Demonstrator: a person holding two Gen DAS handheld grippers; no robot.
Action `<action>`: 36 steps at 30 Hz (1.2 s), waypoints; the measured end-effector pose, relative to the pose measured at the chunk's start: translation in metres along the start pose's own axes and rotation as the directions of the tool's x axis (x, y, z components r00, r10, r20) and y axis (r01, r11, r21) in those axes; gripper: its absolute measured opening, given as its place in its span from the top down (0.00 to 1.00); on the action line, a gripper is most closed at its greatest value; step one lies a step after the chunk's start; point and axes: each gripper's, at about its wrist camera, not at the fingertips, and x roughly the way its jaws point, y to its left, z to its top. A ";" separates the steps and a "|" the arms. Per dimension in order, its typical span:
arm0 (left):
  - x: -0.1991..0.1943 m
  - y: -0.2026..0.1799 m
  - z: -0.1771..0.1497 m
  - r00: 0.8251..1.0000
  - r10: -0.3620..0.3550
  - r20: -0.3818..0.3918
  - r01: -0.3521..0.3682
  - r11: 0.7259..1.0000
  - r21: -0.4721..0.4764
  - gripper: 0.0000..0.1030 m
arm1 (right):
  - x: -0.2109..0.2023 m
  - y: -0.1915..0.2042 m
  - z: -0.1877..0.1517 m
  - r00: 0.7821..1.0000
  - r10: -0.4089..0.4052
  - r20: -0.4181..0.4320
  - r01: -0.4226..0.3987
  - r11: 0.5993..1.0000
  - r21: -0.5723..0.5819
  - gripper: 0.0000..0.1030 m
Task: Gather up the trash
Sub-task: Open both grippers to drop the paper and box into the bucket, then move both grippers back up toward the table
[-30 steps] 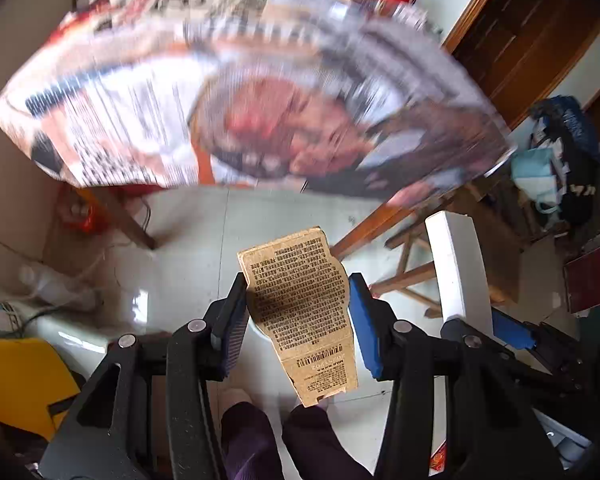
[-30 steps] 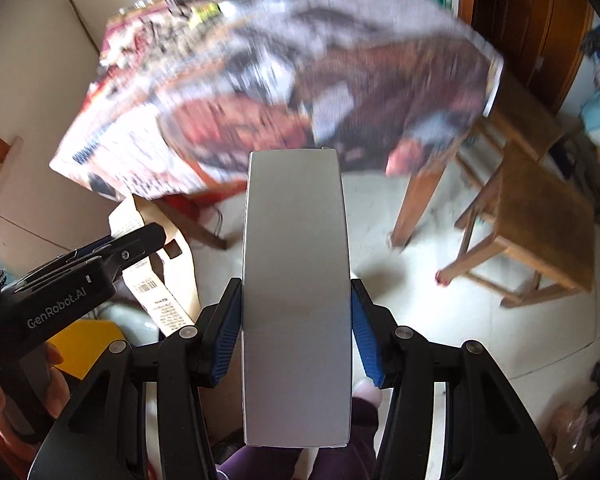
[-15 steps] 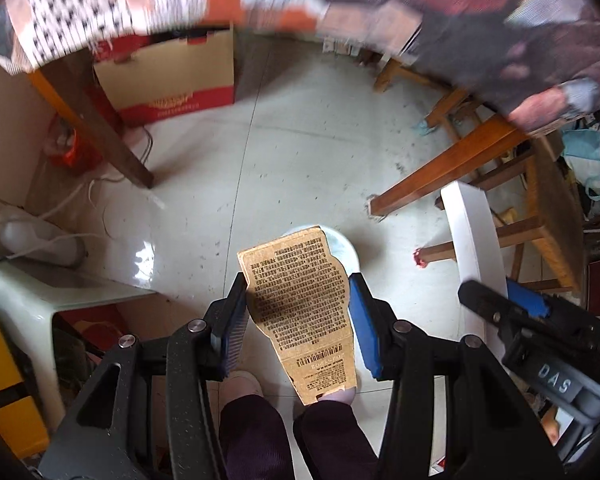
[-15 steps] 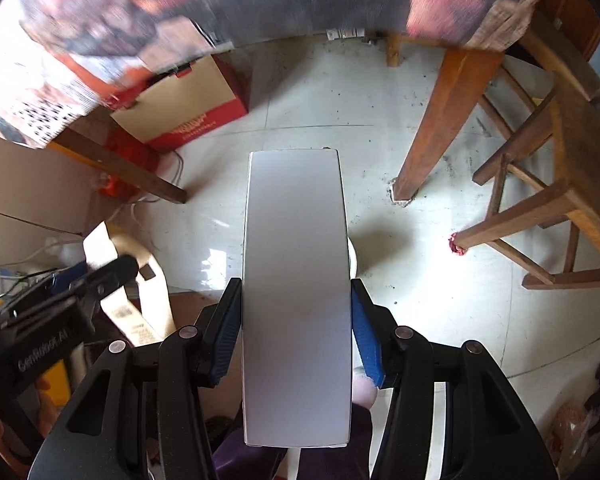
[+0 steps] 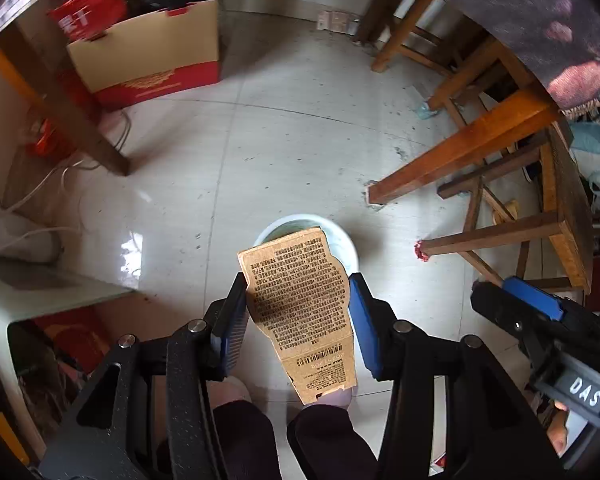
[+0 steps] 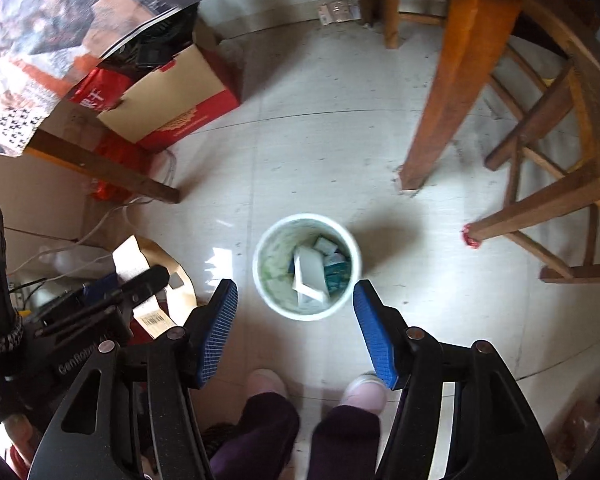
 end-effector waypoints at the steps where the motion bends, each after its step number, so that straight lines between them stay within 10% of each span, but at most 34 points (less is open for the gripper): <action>1: 0.002 -0.005 0.003 1.000 -0.002 0.000 0.002 1.000 0.010 0.54 | -0.003 -0.003 0.000 1.000 -0.014 0.006 0.014 1.000 0.001 0.45; 15: -0.011 -0.046 0.021 0.996 0.056 -0.073 -0.047 0.992 0.115 0.51 | -0.056 -0.005 0.013 0.997 -0.038 0.066 0.035 0.998 0.043 0.45; 36: -0.323 -0.045 0.038 0.970 0.020 0.242 -0.059 0.986 0.154 0.51 | -0.279 0.088 0.019 0.957 -0.023 0.289 0.030 0.999 -0.020 0.45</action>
